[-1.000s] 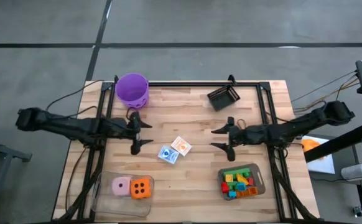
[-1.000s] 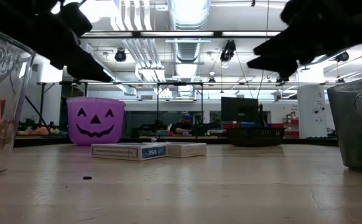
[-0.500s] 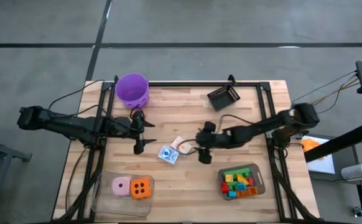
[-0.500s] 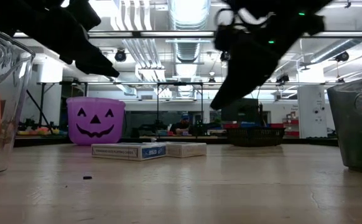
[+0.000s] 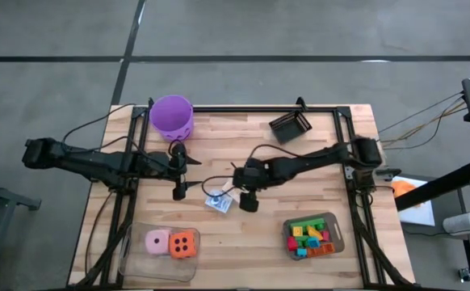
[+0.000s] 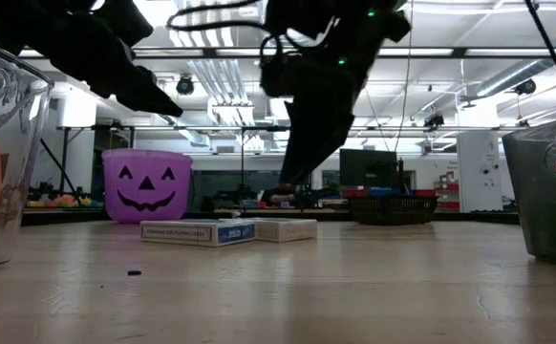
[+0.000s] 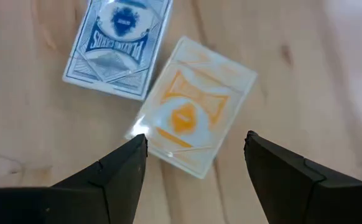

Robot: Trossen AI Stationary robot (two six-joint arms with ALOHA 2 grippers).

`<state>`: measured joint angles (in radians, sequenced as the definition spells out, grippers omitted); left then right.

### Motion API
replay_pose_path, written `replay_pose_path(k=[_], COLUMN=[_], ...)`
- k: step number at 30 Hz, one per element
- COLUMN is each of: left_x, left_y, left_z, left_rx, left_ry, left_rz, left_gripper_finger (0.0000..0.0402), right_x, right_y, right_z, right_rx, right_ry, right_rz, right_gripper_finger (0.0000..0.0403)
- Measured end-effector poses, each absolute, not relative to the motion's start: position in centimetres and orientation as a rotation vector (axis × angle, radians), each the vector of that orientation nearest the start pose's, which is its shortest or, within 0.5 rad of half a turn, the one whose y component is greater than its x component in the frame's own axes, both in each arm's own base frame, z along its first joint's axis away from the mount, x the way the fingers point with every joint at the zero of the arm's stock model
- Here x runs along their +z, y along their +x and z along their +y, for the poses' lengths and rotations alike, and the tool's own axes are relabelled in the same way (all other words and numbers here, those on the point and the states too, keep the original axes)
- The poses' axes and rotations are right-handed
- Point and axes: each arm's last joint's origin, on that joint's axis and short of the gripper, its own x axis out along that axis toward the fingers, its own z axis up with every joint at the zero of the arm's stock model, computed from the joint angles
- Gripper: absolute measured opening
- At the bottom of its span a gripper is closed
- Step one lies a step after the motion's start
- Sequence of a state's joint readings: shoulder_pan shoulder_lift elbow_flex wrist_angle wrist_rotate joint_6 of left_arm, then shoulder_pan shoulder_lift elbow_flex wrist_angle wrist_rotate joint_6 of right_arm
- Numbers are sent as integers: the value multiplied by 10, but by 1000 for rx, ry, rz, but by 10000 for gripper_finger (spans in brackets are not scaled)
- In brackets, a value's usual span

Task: Pick & Place Toys
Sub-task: Put the yellow playing card into the basket bin

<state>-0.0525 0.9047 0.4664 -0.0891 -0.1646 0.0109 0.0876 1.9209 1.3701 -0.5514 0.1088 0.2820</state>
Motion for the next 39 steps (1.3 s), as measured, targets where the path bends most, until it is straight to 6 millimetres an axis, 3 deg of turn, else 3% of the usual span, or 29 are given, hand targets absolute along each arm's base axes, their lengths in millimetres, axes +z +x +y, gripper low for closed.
replay_pose_path(k=[10,20,26,34,39], left_x=[212,213,212,198,195], left_y=[187,188,187,177,174], left_z=[-5,-4,-5,-13,-13], left_rx=[107,132,148,-71,-64], left_ry=[69,62,-17,-149,-181], left_rz=[528,518,522,720,767], left_gripper_finger=[323,323,323,323,323], right_x=[162,182,183,184,183], right_y=[417,420,423,423,422], right_z=[12,12,15,14,14], right_rx=[-169,-214,-228,-222,-201], right_ry=[252,239,255,236,214], right_rz=[1242,1142,1113,1113,1117], right_gripper_finger=[264,264,264,264,264])
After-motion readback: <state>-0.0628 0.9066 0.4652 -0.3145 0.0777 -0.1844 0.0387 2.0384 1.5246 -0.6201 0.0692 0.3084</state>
